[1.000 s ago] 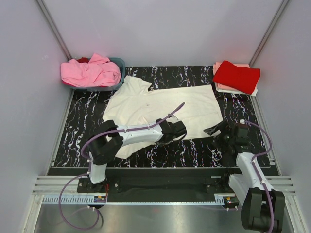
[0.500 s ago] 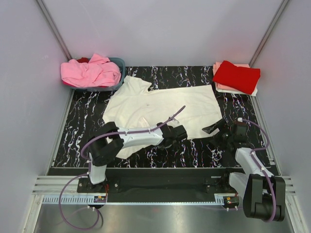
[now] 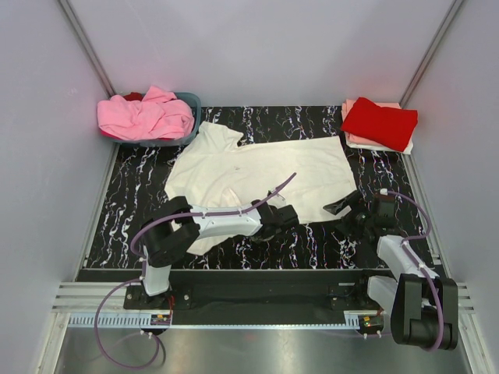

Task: Fold and stack the t-shirts
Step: Fold the tshirt

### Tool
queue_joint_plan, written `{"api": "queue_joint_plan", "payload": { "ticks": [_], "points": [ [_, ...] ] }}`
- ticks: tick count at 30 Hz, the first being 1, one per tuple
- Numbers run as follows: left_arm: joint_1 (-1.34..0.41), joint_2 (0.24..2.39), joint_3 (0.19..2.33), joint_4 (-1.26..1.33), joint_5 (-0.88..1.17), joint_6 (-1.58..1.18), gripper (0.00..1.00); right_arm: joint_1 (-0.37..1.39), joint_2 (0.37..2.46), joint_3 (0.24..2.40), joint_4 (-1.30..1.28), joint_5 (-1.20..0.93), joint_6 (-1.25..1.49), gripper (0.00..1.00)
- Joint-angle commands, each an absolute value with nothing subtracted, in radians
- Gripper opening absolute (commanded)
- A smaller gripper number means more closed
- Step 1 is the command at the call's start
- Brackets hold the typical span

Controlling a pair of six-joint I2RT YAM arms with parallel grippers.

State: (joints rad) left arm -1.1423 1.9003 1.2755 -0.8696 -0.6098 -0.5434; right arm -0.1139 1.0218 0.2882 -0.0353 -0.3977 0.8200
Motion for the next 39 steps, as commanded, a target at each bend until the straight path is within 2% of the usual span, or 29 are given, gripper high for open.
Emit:
{"api": "queue_joint_plan", "payload": {
  "ticks": [1, 2, 3, 5, 6, 9, 18, 24, 39],
  "points": [
    [-1.141, 1.867, 1.273, -0.853, -0.669, -0.563, 0.42, -0.107, 1.032, 0.311, 0.023, -0.417, 0.821, 0.95],
    [-1.14, 1.865, 1.272, -0.853, -0.681, -0.564, 0.38, -0.107, 1.034, 0.311, 0.025, -0.419, 0.821, 0.95],
    [-1.138, 1.859, 1.269, -0.851, -0.689, -0.563, 0.28, -0.107, 1.037, 0.311, 0.026, -0.419, 0.821, 0.95],
    [-1.123, 1.85, 1.256, -0.848, -0.709, -0.56, 0.19, -0.107, 1.048, 0.313, 0.028, -0.422, 0.819, 0.95],
    [-1.115, 1.832, 1.249, -0.847, -0.712, -0.56, 0.08, -0.107, 1.051, 0.313, 0.031, -0.422, 0.819, 0.95],
    [-1.085, 1.771, 1.217, -0.825, -0.713, -0.525, 0.0, -0.107, 1.063, 0.316, 0.035, -0.428, 0.818, 0.95],
    [-0.907, 1.528, 1.167, -0.798, -0.66, -0.378, 0.0, -0.107, 1.106, 0.324, 0.051, -0.434, 0.816, 0.94],
    [-0.753, 1.457, 1.154, -0.767, -0.647, -0.267, 0.0, -0.107, 1.143, 0.331, 0.063, -0.445, 0.811, 0.94],
    [-0.496, 1.542, 1.275, -0.704, -0.606, -0.107, 0.0, -0.107, 1.189, 0.342, 0.078, -0.462, 0.807, 0.94]
  ]
}}
